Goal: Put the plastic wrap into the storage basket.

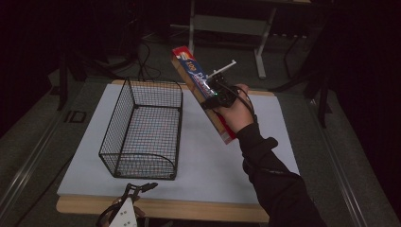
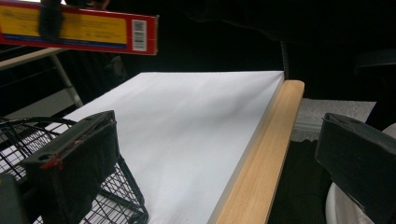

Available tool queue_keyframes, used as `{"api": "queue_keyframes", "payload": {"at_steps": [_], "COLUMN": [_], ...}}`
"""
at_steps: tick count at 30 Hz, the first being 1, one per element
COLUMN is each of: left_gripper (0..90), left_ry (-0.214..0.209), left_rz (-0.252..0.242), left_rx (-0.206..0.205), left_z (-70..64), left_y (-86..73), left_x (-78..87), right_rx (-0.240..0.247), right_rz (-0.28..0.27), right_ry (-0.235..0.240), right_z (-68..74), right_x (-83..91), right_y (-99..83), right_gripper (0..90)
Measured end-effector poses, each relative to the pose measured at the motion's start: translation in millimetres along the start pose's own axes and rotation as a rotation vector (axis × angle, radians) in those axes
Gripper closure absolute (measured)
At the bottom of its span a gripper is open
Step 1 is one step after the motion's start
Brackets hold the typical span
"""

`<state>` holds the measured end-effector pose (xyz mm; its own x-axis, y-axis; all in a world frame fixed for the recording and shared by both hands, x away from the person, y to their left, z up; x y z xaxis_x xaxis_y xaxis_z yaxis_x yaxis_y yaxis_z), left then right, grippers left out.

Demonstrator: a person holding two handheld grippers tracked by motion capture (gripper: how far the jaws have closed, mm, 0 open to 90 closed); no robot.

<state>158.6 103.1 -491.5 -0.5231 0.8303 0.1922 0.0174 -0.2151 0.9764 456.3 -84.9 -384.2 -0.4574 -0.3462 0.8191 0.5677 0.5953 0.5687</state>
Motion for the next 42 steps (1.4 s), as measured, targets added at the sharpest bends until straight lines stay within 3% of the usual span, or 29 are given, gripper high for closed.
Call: {"api": "queue_keyframes", "payload": {"at_steps": [5, 6, 17, 26, 30, 35, 42], "left_gripper": [0.1, 0.1, 0.1, 0.1, 0.1, 0.1, 0.1], "left_ry": [-0.002, -0.001, 0.003, 0.004, 0.004, 0.003, 0.002], "left_rz": [-0.004, -0.004, -0.002, -0.006, -0.008, -0.008, -0.008], "left_rx": [0.001, -0.001, -0.003, -0.006, -0.003, -0.004, -0.007], "left_z": [-0.1, -0.5, -0.8, -0.7, -0.8, -0.8, -0.5], "left_y": [0.3, 0.4, 0.3, 0.7, 0.8, 0.6, 0.9], "left_x": [0.8, 0.9, 1.2, 3.1, 3.6, 4.0, 5.1], "right_rx": [0.004, 0.011, 0.018, 0.054, 0.048, 0.050, 0.021], "right_rz": [-0.029, -0.041, -0.079, -0.103, -0.121, -0.143, -0.136], "right_ry": [-0.011, -0.011, 0.031, 0.054, 0.070, 0.038, 0.065], "right_z": [14.5, 23.5, 62.5, 98.7, 112.7, 123.8, 144.4], "right_x": [-0.4, -1.2, -9.4, -17.9, -23.7, -30.1, -55.7], "right_y": [13.8, 21.1, 50.8, 71.7, 79.0, 83.3, 80.5], "right_gripper": [40.9, 40.9, 41.0, 41.0, 41.0, 41.0, 41.0]}}
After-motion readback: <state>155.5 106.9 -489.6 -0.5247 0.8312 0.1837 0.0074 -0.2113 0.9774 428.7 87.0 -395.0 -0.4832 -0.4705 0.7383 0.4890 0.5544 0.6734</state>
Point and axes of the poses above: each handheld gripper's, and its own axes: x roughly backward along the jaws, y roughly out of its top, z roughly to its left, the point moved 5 cm from there along -x, roughly forward along the jaws, and after that the axes turned 6 degrees about x, right-handed, at the moved point
